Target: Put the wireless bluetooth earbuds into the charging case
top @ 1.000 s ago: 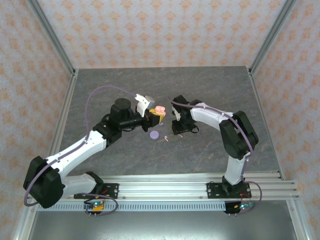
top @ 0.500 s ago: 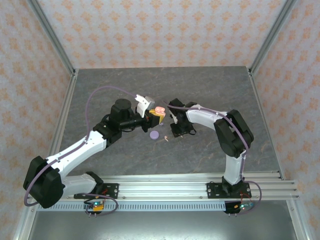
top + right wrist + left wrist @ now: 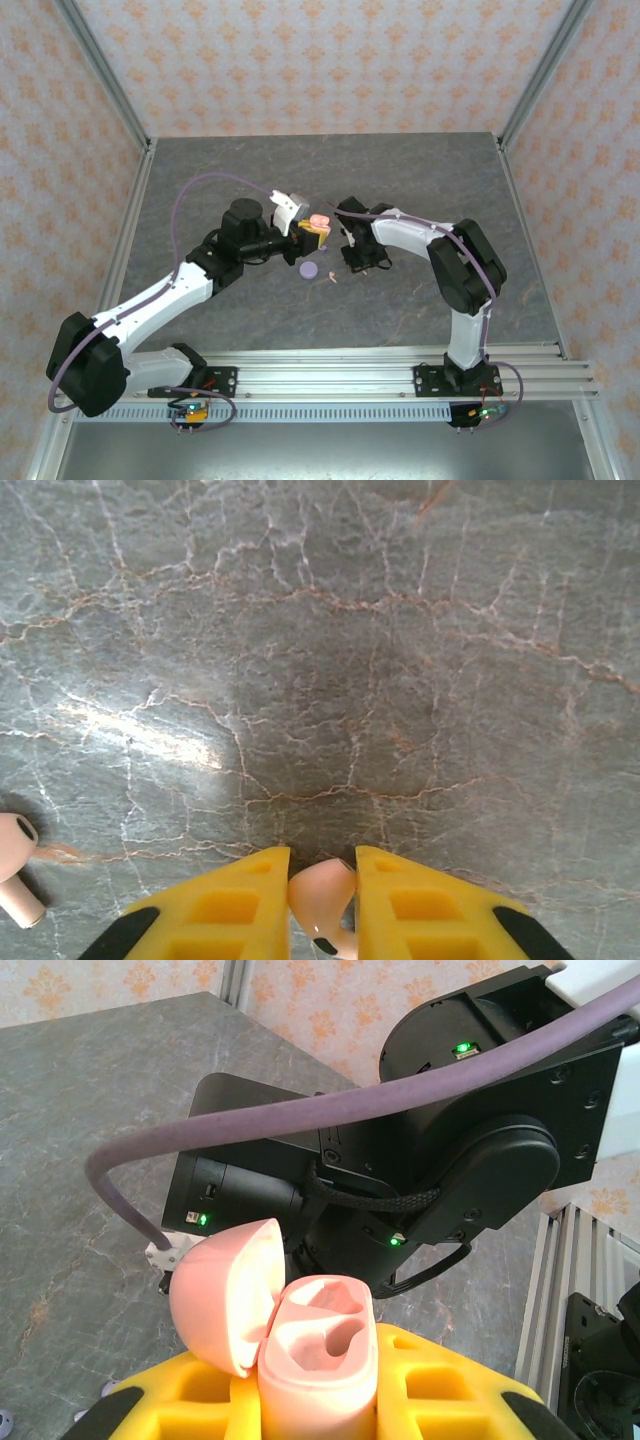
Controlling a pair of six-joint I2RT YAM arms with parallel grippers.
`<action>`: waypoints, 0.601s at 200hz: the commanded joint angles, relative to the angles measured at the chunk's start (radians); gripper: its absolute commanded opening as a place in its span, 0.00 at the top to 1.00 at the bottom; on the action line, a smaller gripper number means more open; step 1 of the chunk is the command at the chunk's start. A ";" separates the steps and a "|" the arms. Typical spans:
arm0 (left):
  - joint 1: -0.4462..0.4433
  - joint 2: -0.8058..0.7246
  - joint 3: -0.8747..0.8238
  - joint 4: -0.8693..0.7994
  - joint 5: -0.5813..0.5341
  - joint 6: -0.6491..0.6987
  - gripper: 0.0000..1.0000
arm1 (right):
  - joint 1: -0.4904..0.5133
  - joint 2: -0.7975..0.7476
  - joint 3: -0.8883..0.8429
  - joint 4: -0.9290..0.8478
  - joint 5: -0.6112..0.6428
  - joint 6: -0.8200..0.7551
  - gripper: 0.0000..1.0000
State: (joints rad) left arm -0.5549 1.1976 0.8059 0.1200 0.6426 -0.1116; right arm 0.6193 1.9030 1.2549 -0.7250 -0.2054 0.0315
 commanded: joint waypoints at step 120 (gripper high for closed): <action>-0.006 -0.035 -0.003 0.003 -0.020 0.010 0.89 | -0.051 0.010 0.023 0.008 0.150 0.331 0.82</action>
State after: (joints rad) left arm -0.5549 1.1973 0.8059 0.1200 0.6415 -0.1116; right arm 0.5884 1.9034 1.2633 -0.7303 -0.1364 0.2943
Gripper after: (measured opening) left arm 0.210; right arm 0.167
